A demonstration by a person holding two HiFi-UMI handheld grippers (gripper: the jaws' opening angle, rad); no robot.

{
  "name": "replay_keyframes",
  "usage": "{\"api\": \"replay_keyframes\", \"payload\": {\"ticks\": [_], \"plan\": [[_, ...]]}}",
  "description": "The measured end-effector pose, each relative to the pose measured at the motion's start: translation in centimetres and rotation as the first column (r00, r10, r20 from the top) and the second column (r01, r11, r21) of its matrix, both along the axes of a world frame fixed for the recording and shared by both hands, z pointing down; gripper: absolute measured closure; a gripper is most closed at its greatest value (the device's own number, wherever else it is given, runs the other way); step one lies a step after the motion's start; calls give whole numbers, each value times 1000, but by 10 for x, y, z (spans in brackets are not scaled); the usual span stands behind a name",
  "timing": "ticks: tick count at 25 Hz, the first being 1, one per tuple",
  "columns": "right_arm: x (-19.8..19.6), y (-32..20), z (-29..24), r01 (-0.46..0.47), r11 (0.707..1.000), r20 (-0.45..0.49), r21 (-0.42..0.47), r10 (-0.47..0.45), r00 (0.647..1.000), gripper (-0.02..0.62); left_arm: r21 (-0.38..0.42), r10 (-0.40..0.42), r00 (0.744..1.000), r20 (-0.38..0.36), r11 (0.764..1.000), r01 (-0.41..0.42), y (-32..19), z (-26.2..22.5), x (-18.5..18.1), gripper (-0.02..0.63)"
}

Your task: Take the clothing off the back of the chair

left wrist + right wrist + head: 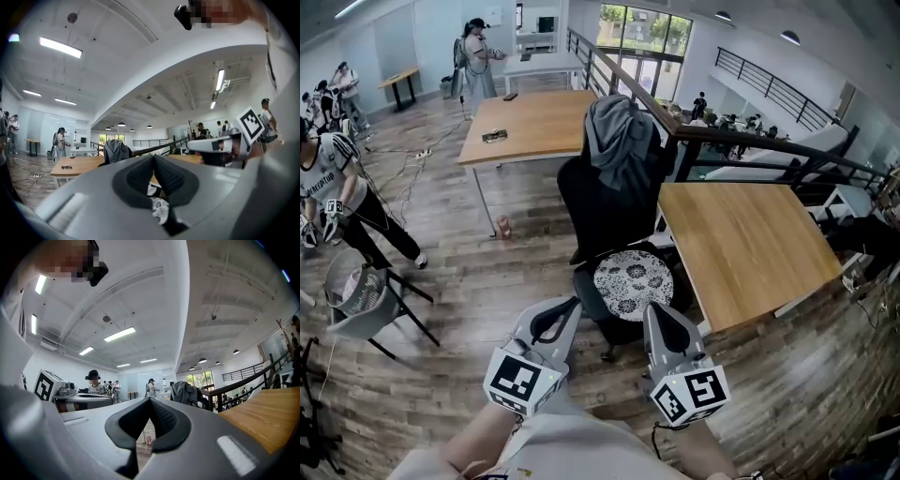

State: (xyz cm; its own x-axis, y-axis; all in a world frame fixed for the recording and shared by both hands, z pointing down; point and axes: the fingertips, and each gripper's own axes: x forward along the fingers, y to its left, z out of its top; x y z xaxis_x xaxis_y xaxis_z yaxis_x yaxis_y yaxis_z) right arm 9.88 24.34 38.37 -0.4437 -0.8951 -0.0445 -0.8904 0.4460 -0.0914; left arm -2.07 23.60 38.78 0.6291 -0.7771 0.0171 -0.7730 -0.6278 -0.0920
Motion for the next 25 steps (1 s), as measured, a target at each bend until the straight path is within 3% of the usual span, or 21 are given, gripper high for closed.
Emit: {"api": "replay_keyframes", "payload": {"ticks": [13,25], "plan": [[-15,-85,-7,16,1000,22,24,-16,1000,598,16,34,999,-16,999,-34,-91,-4,-8,603],[-35,-230,-6,-14,1000,33,-13,15,999,598,-11,58,998,-21,998,-59,-242,-8,-30,603]]}}
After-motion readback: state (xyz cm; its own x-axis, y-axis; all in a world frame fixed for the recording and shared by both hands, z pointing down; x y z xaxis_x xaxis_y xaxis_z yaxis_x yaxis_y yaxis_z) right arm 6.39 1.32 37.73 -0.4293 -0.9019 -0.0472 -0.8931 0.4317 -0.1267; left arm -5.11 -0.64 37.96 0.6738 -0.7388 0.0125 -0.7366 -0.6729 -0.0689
